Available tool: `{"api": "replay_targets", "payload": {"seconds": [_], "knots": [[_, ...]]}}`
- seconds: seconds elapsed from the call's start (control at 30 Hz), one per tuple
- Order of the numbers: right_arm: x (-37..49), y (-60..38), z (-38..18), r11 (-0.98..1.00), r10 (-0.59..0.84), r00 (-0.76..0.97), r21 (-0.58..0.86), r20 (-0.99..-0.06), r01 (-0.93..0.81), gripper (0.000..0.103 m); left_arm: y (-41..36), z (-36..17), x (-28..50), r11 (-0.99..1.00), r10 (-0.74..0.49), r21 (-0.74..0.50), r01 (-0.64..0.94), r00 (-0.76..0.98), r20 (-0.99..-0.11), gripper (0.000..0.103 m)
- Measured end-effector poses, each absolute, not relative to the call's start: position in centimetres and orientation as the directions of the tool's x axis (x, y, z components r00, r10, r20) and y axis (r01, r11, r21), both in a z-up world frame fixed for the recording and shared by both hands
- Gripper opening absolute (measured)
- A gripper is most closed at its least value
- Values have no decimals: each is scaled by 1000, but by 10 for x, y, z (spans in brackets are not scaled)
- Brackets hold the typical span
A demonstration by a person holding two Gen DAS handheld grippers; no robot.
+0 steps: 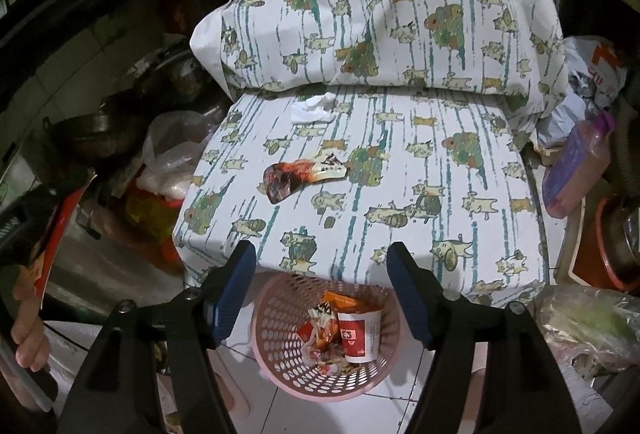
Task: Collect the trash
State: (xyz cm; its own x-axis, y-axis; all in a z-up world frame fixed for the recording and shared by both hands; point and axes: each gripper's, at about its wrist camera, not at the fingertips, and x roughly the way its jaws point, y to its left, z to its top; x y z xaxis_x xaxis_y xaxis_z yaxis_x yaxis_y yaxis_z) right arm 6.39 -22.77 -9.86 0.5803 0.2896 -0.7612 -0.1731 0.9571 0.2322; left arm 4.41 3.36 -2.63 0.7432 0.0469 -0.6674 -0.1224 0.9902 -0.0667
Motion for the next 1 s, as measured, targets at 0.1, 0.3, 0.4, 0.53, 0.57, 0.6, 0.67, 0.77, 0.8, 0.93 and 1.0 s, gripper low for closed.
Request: {"api": "replay_targets", "payload": {"seconds": [0.1,0.3,0.4,0.53,0.57,0.6,0.67,0.77,0.8,0.93,1.0], "knots": [[64,-227,-89,955,296,591,233,-751,-183,67,38,-2,29,989,48,-80,-124,785,-618,84],[60,-225,-46,954,299,659,188,-690,-235,72,43,51,13,990,21,-106,-93,841,-541,85],[62,-227,-21,955,297,698,193,-652,-225,72,45,77,5,986,5,-140,-87,863,-506,85],[74,-222,12,946,325,722,207,-611,-251,72,50,105,5,984,-9,-164,-76,885,-466,86],[79,-221,21,946,325,730,201,-602,-255,72,51,112,8,985,-8,-158,-73,889,-458,86],[83,-221,30,946,323,739,198,-591,-255,73,50,119,13,986,10,-143,-83,894,-448,87],[92,-222,44,948,320,758,199,-568,-250,75,49,130,25,989,45,-107,-101,899,-437,88],[108,-225,60,948,318,777,206,-544,-244,76,48,142,45,991,41,-101,-92,905,-424,89],[113,-226,63,948,318,781,206,-538,-244,76,47,143,54,990,44,-101,-95,905,-422,89],[134,-229,66,951,308,794,199,-525,-238,80,43,131,88,990,73,-79,-119,897,-435,96],[145,-230,60,953,300,792,200,-532,-227,81,43,118,105,989,80,-74,-125,893,-443,103]]}}
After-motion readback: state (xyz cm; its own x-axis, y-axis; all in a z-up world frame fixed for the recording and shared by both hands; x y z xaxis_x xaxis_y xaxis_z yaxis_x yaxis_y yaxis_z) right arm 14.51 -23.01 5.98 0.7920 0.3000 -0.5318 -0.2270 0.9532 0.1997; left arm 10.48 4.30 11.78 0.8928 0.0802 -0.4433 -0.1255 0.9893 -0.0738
